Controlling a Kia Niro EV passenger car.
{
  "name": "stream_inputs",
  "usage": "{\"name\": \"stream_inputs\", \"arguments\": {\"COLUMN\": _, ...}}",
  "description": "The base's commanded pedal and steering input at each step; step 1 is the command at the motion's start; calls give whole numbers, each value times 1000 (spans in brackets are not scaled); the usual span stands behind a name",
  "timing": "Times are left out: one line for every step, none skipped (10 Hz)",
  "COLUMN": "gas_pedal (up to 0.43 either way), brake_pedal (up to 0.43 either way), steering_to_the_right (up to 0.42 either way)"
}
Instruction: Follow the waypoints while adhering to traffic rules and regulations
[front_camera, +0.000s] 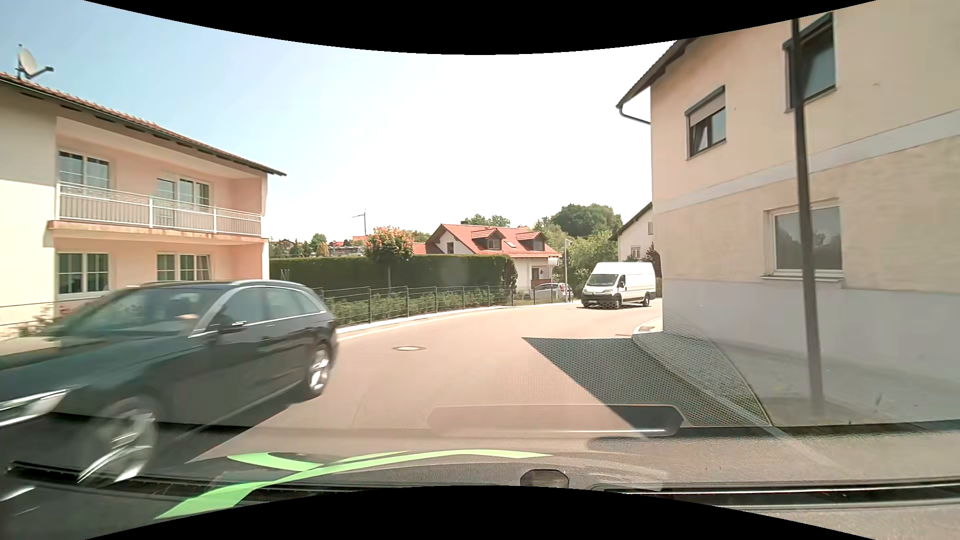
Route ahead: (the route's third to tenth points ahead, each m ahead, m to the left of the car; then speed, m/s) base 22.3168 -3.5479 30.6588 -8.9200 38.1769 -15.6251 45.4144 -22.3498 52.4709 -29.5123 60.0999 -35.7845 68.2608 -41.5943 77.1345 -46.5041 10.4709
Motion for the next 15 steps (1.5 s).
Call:
{"name": "stream_inputs", "arguments": {"gas_pedal": 0, "brake_pedal": 0, "steering_to_the_right": 65}}
{"name": "stream_inputs", "arguments": {"gas_pedal": 0, "brake_pedal": 0, "steering_to_the_right": 66}}
{"name": "stream_inputs", "arguments": {"gas_pedal": 0, "brake_pedal": 0, "steering_to_the_right": 70}}
{"name": "stream_inputs", "arguments": {"gas_pedal": 0, "brake_pedal": 0, "steering_to_the_right": 77}}
{"name": "stream_inputs", "arguments": {"gas_pedal": 0, "brake_pedal": 0, "steering_to_the_right": 80}}
{"name": "stream_inputs", "arguments": {"gas_pedal": 0, "brake_pedal": 0, "steering_to_the_right": 80}}
{"name": "stream_inputs", "arguments": {"gas_pedal": 8, "brake_pedal": 0, "steering_to_the_right": 80}}
{"name": "stream_inputs", "arguments": {"gas_pedal": 39, "brake_pedal": 0, "steering_to_the_right": 81}}
{"name": "stream_inputs", "arguments": {"gas_pedal": 59, "brake_pedal": 0, "steering_to_the_right": 86}}
{"name": "stream_inputs", "arguments": {"gas_pedal": 67, "brake_pedal": 0, "steering_to_the_right": 95}}
{"name": "stream_inputs", "arguments": {"gas_pedal": 79, "brake_pedal": 0, "steering_to_the_right": 103}}
{"name": "stream_inputs", "arguments": {"gas_pedal": 79, "brake_pedal": 0, "steering_to_the_right": 104}}
{"name": "stream_inputs", "arguments": {"gas_pedal": 87, "brake_pedal": 0, "steering_to_the_right": 101}}
{"name": "stream_inputs", "arguments": {"gas_pedal": 98, "brake_pedal": 0, "steering_to_the_right": 99}}
{"name": "stream_inputs", "arguments": {"gas_pedal": 98, "brake_pedal": 0, "steering_to_the_right": 100}}
